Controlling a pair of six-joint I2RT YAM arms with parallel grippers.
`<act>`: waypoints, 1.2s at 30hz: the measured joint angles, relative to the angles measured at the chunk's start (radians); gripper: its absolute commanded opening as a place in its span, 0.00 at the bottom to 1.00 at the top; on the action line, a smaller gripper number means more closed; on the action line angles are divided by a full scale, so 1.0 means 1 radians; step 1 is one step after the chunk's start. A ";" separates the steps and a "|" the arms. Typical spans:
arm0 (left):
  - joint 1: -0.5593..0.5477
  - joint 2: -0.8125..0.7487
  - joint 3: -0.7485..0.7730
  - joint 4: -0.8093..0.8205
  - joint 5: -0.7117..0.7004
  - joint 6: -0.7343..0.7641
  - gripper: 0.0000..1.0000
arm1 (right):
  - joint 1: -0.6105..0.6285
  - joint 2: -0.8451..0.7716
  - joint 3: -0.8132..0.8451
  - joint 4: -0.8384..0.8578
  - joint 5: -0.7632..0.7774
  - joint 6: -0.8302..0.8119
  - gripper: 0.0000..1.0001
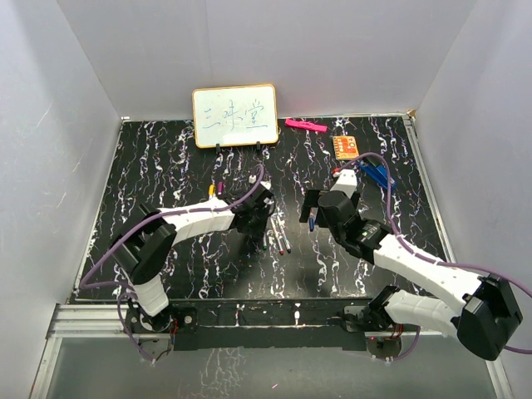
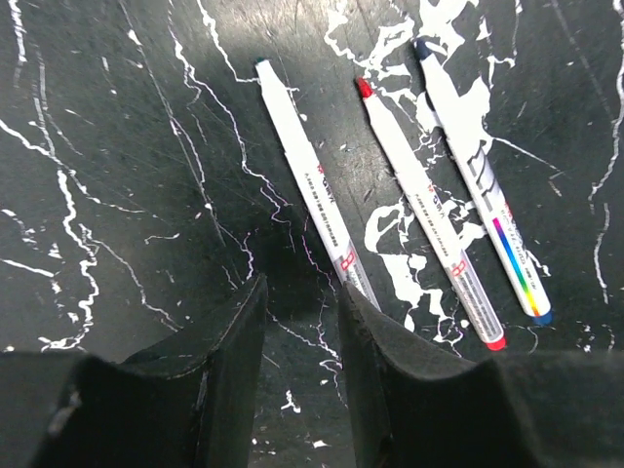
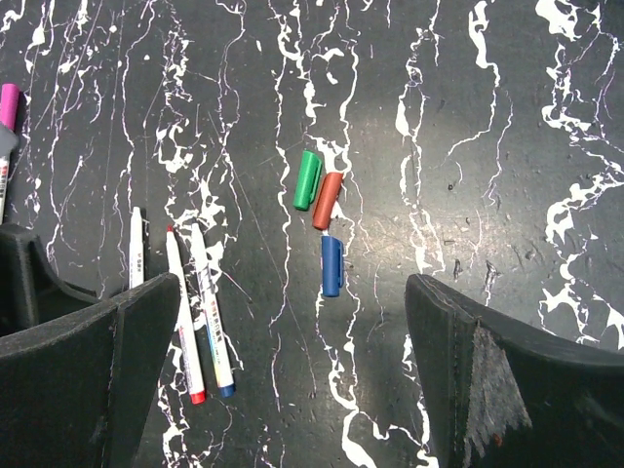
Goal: Insert the pens into the pen caps
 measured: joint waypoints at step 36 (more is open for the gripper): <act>-0.033 0.070 0.063 0.076 0.020 -0.051 0.40 | 0.000 -0.028 -0.030 0.029 -0.052 -0.015 0.98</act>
